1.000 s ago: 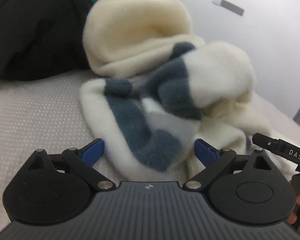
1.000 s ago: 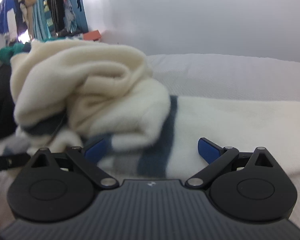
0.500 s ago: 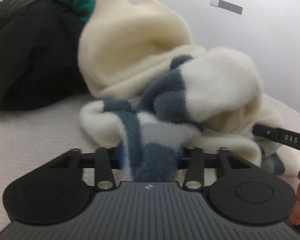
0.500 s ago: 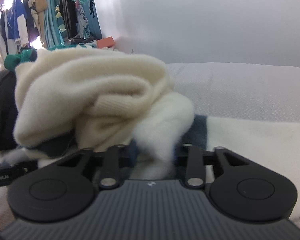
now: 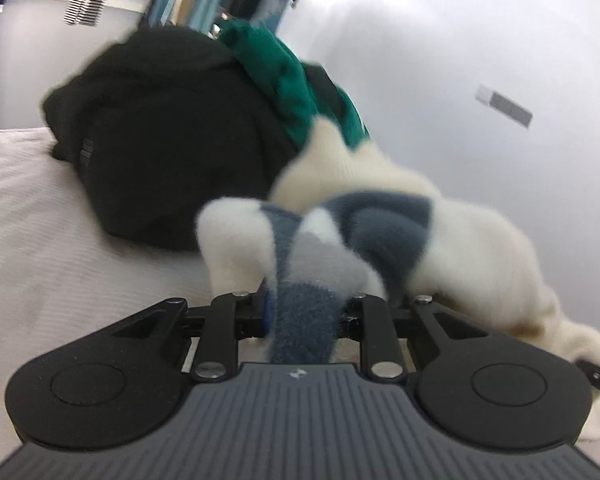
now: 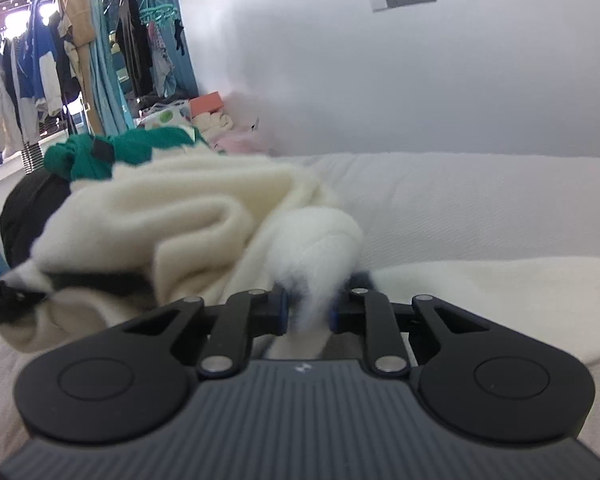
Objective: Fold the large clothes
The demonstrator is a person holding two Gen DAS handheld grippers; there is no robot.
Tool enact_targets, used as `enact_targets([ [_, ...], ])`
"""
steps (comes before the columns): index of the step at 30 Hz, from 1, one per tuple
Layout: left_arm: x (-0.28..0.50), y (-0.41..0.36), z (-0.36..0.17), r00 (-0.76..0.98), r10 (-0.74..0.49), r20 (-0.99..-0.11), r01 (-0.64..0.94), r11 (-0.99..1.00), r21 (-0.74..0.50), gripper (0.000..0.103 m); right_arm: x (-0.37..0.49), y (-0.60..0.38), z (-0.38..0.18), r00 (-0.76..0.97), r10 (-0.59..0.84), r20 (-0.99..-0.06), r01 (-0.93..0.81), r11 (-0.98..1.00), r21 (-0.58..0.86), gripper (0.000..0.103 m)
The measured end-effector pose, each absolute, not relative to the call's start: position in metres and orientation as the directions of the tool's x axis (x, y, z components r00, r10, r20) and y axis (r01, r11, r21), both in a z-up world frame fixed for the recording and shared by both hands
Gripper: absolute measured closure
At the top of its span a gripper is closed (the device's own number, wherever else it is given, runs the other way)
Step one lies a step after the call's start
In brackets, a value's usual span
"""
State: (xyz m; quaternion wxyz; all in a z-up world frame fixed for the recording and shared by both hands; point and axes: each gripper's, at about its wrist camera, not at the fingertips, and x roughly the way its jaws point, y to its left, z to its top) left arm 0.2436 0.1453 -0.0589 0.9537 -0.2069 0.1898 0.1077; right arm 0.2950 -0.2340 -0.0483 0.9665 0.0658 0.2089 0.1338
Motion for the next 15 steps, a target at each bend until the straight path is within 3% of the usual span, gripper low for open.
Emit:
enact_targets([
  [12, 0.122, 0.16, 0.014, 0.953, 0.154, -0.263, -0.254, 0.876, -0.409, 0.08, 0.215, -0.274, -0.002, 0.915, 0.243, -0.322, -0.183, 0.961, 0.206, 0.083],
  [15, 0.098, 0.162, 0.016, 0.947, 0.168, -0.272, -0.272, 0.871, -0.41, 0.08, 0.197, -0.283, 0.0, 0.914, 0.241, -0.326, -0.174, 0.96, 0.221, 0.083],
])
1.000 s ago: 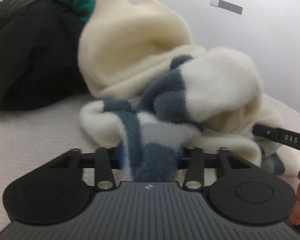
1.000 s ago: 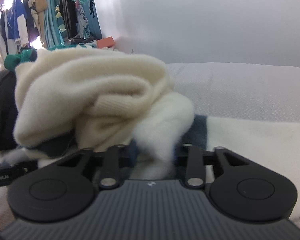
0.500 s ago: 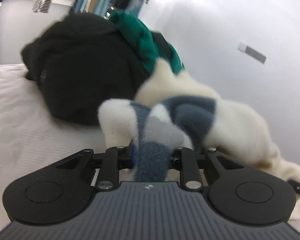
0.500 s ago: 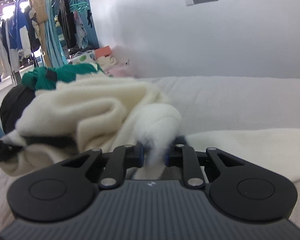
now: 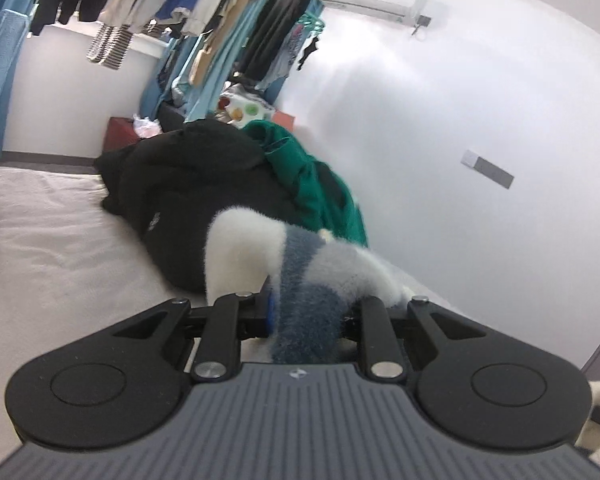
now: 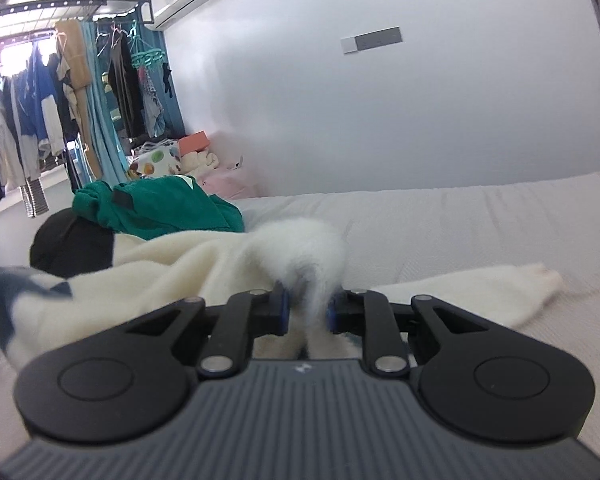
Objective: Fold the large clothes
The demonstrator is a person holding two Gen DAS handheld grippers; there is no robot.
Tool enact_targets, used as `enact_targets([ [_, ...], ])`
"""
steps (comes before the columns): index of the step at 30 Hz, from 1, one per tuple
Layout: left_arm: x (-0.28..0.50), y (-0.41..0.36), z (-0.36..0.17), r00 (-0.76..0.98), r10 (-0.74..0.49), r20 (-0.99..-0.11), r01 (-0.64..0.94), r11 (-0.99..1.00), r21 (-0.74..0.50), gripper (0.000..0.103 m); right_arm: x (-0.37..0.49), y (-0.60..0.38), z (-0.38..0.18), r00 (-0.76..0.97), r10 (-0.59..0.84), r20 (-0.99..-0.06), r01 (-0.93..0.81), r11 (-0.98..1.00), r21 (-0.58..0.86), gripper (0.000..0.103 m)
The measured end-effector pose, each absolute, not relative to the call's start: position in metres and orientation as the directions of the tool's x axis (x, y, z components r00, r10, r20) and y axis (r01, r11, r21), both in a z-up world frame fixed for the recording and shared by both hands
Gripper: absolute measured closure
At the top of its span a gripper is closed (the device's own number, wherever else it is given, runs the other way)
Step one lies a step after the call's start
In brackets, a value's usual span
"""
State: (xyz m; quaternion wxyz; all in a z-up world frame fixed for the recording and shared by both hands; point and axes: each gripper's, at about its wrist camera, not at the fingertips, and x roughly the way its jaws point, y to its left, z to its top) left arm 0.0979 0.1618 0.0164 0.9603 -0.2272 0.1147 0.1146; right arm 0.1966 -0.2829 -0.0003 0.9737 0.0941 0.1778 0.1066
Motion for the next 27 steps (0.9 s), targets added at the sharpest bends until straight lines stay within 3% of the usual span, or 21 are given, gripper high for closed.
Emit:
enact_targets([
  [6, 0.101, 0.175, -0.005, 0.883, 0.269, -0.385, -0.41, 0.841, -0.352, 0.08, 0.188, -0.29, -0.008, 0.89, 0.218, -0.402, -0.149, 0.969, 0.194, 0.083],
  [14, 0.163, 0.188, -0.07, 0.741, 0.336, -0.582, -0.562, 0.784, -0.263, 0.08, 0.245, -0.3, -0.066, 0.779, 0.141, -0.611, -0.022, 0.98, 0.198, 0.082],
  [20, 0.189, 0.182, -0.086, 0.697, 0.366, -0.617, -0.562, 0.813, -0.152, 0.079, 0.275, -0.31, -0.107, 0.725, 0.111, -0.68, 0.054, 0.975, 0.217, 0.08],
  [27, 0.189, 0.191, -0.086, 0.702, 0.346, -0.622, -0.55, 0.818, -0.166, 0.075, 0.264, -0.314, -0.107, 0.732, 0.119, -0.671, 0.061, 0.969, 0.238, 0.076],
])
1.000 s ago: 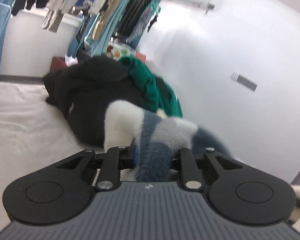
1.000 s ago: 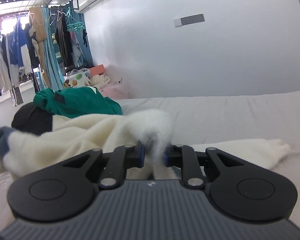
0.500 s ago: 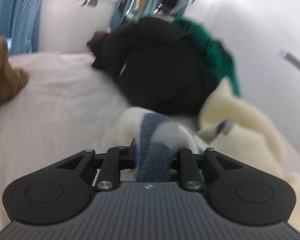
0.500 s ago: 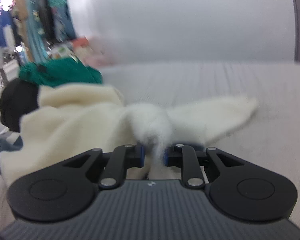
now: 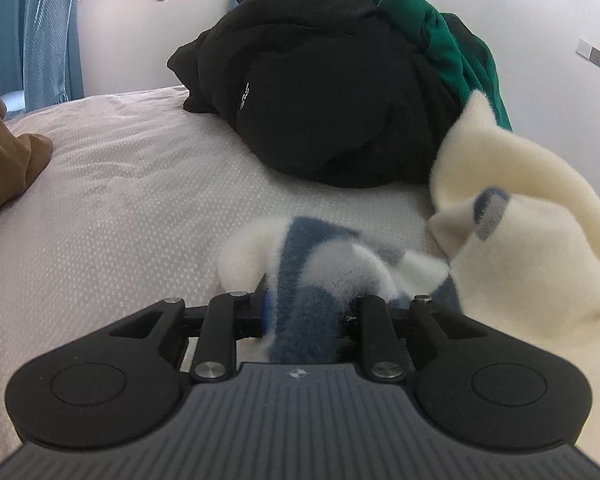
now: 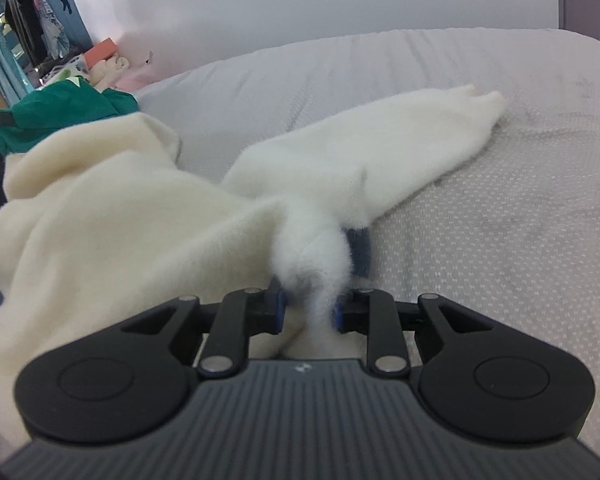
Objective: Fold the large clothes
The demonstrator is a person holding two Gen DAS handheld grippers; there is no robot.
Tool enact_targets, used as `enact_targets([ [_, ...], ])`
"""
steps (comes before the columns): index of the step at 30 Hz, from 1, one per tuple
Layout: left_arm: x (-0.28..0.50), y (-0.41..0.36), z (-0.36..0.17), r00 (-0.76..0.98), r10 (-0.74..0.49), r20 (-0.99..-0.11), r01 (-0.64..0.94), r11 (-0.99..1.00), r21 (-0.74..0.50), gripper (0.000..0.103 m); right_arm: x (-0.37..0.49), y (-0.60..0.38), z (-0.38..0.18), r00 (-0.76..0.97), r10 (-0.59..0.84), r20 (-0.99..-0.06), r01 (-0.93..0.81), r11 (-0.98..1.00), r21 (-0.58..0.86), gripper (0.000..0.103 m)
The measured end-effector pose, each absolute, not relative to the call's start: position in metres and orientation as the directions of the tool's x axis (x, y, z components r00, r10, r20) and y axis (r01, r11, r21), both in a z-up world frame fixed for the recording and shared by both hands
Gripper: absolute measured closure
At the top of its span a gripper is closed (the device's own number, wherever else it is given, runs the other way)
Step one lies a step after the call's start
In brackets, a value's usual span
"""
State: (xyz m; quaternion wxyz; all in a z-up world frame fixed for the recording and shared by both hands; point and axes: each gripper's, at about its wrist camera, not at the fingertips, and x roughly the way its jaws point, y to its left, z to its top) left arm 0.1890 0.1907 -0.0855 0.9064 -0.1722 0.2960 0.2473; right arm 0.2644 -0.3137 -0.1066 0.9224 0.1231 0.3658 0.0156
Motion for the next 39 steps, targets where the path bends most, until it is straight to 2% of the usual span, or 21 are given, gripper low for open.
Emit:
enact_targets([
  [2, 0.184, 0.192, -0.081, 0.7, 0.335, -0.631, -0.546, 0.821, -0.17, 0.066, 0.254, -0.315, -0.102, 0.732, 0.11, -0.673, 0.059, 0.973, 0.223, 0.068],
  [4, 0.175, 0.188, -0.073, 0.702, 0.327, -0.632, -0.533, 0.83, -0.163, 0.047, 0.243, -0.314, -0.096, 0.731, 0.105, -0.674, 0.055, 0.976, 0.212, 0.06],
  [6, 0.165, 0.179, -0.063, 0.707, 0.35, -0.615, -0.516, 0.849, -0.111, 0.039, 0.23, -0.314, -0.09, 0.737, 0.118, -0.665, 0.045, 0.974, 0.222, 0.042],
  [8, 0.154, 0.17, -0.052, 0.731, 0.341, -0.591, -0.481, 0.872, -0.092, 0.035, 0.22, -0.315, -0.084, 0.744, 0.135, -0.655, 0.033, 0.971, 0.237, 0.036],
  [12, 0.127, 0.149, -0.034, 0.79, 0.286, -0.542, -0.407, 0.906, -0.116, 0.028, 0.198, -0.31, -0.071, 0.756, 0.167, -0.633, -0.014, 0.971, 0.24, 0.035],
  [17, 0.095, 0.113, -0.034, 0.823, 0.184, -0.537, -0.288, 0.951, -0.116, 0.028, 0.172, -0.299, -0.068, 0.733, 0.243, -0.635, -0.103, 0.963, 0.249, 0.035],
  [23, 0.083, 0.065, -0.051, 0.793, -0.019, -0.609, -0.129, 0.971, -0.199, 0.028, 0.146, -0.271, -0.082, 0.651, 0.274, -0.708, -0.19, 0.962, 0.197, 0.035],
  [28, 0.085, 0.032, -0.063, 0.775, -0.089, -0.625, -0.046, 0.979, -0.196, 0.028, 0.149, -0.259, -0.093, 0.618, 0.232, -0.751, -0.194, 0.971, 0.141, 0.035],
  [34, 0.084, 0.019, -0.074, 0.744, -0.14, -0.654, -0.001, 0.978, -0.21, 0.028, 0.167, -0.261, -0.118, 0.56, 0.188, -0.807, -0.132, 0.982, 0.137, 0.035],
  [39, 0.092, 0.006, -0.084, 0.716, -0.129, -0.686, 0.029, 0.987, -0.155, 0.027, 0.171, -0.258, -0.117, 0.598, 0.179, -0.781, -0.113, 0.984, 0.139, 0.036],
])
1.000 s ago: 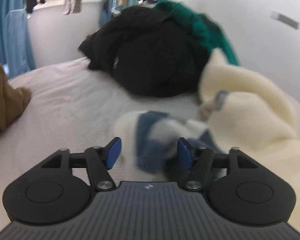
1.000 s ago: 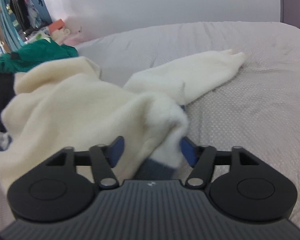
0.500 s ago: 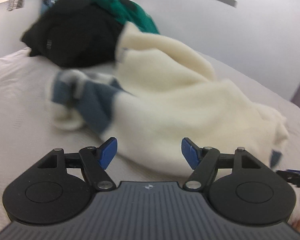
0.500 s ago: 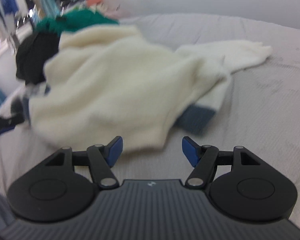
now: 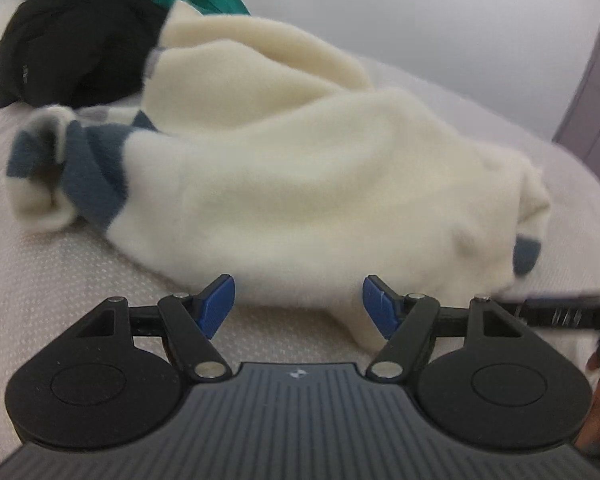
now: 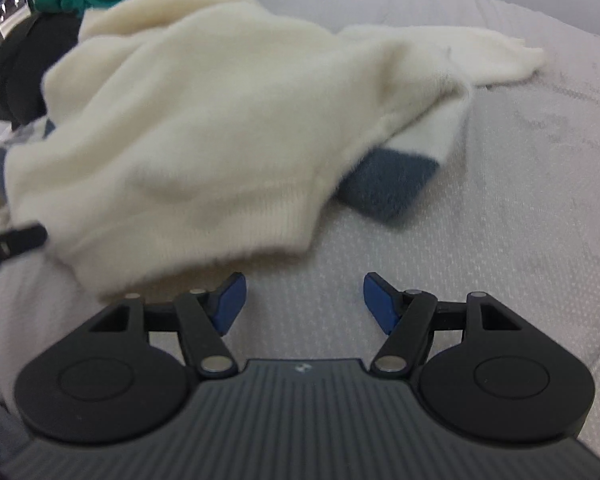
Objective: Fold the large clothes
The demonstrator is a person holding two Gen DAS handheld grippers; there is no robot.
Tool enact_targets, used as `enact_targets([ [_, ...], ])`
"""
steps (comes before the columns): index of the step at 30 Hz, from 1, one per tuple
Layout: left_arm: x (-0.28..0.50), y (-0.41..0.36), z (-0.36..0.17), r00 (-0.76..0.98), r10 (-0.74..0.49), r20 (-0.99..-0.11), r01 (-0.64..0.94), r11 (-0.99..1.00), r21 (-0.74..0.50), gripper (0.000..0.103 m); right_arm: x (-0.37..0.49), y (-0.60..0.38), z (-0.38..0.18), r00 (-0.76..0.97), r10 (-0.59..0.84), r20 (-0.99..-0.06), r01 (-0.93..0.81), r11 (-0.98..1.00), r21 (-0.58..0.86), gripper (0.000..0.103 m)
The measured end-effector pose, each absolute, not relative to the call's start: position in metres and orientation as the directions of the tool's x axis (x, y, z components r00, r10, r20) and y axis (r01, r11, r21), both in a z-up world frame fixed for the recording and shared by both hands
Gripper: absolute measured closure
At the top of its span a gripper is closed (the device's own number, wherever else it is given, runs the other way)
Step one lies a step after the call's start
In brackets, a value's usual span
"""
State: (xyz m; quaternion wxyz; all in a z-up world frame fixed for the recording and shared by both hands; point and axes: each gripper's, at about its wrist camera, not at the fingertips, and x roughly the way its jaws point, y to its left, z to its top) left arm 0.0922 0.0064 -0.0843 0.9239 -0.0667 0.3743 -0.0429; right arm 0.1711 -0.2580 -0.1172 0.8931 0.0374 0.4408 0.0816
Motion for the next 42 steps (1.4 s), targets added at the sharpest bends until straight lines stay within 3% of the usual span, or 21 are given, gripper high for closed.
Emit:
enact_targets([
  [9, 0.081, -0.027, -0.085, 0.738, -0.216, -0.639, 0.223, 0.972, -0.072, 0.026, 0.17, -0.279, -0.091, 0.717, 0.277, -0.64, -0.091, 0.947, 0.308, 0.036],
  [13, 0.075, -0.053, -0.091, 0.746, -0.241, -0.621, 0.332, 0.943, 0.034, 0.027, 0.173, -0.283, -0.088, 0.727, 0.286, -0.625, -0.092, 0.942, 0.324, 0.036],
  [18, 0.076, -0.081, -0.112, 0.744, -0.161, -0.648, 0.389, 0.894, 0.224, 0.031, 0.173, -0.286, -0.092, 0.705, 0.278, -0.652, -0.07, 0.943, 0.327, 0.036],
  [22, 0.076, -0.086, -0.119, 0.749, -0.124, -0.651, 0.404, 0.864, 0.299, 0.031, 0.174, -0.29, -0.096, 0.69, 0.282, -0.667, -0.057, 0.939, 0.338, 0.036],
  [27, 0.089, -0.101, -0.143, 0.812, 0.028, -0.583, 0.354, 0.771, 0.53, 0.035, 0.175, -0.289, -0.097, 0.688, 0.299, -0.661, -0.079, 0.937, 0.341, 0.036],
  [29, 0.095, -0.097, -0.147, 0.828, 0.034, -0.559, 0.346, 0.755, 0.558, 0.047, 0.176, -0.288, -0.097, 0.69, 0.296, -0.661, -0.091, 0.941, 0.326, 0.036],
  [31, 0.102, -0.086, -0.141, 0.826, 0.012, -0.563, 0.338, 0.79, 0.512, 0.065, 0.177, -0.288, -0.093, 0.704, 0.305, -0.641, -0.118, 0.941, 0.318, 0.036],
  [33, 0.109, -0.07, -0.123, 0.833, -0.037, -0.552, 0.306, 0.862, 0.403, 0.075, 0.175, -0.286, -0.088, 0.722, 0.32, -0.613, -0.156, 0.939, 0.306, 0.036],
  [38, 0.124, -0.019, -0.078, 0.842, -0.197, -0.501, 0.252, 0.967, 0.043, 0.078, 0.165, -0.262, -0.078, 0.737, 0.413, -0.535, -0.329, 0.911, 0.249, 0.036],
  [42, 0.133, 0.013, -0.07, 0.825, -0.262, -0.501, 0.223, 0.965, -0.137, 0.078, 0.155, -0.227, -0.077, 0.734, 0.456, -0.503, -0.454, 0.881, 0.136, 0.035],
])
